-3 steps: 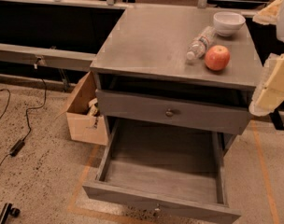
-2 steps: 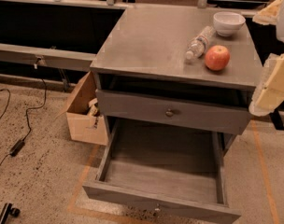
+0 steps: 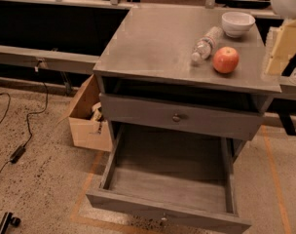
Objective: Place water bottle into middle drawer
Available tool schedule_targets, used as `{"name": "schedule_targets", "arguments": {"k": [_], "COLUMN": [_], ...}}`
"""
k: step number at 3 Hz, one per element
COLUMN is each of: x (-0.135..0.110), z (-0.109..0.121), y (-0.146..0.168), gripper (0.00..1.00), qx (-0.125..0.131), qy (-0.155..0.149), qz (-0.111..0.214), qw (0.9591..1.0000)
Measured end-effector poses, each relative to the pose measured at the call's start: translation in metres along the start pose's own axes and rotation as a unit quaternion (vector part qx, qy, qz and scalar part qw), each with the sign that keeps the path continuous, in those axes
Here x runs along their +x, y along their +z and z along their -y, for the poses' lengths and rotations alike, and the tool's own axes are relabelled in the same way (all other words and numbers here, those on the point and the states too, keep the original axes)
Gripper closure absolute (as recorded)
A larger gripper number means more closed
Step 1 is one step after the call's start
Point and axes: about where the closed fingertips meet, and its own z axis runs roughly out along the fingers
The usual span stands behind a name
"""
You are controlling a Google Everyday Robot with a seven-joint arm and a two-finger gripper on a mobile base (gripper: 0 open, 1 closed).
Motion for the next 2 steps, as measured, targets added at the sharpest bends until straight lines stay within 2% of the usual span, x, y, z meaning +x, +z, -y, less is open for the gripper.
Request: {"name": "schedule_targets", "arguments": {"k": [1, 2], "x": [-0.002, 0.004], "z": [0.041, 0.080], "y": [0.039, 0.029], "gripper": [0.00, 0.00], "qx": [-0.052, -0.020], "qy": [-0.104, -0.191], "qz": [-0.021, -0.061], "qw": [0.9930, 0.9795]}}
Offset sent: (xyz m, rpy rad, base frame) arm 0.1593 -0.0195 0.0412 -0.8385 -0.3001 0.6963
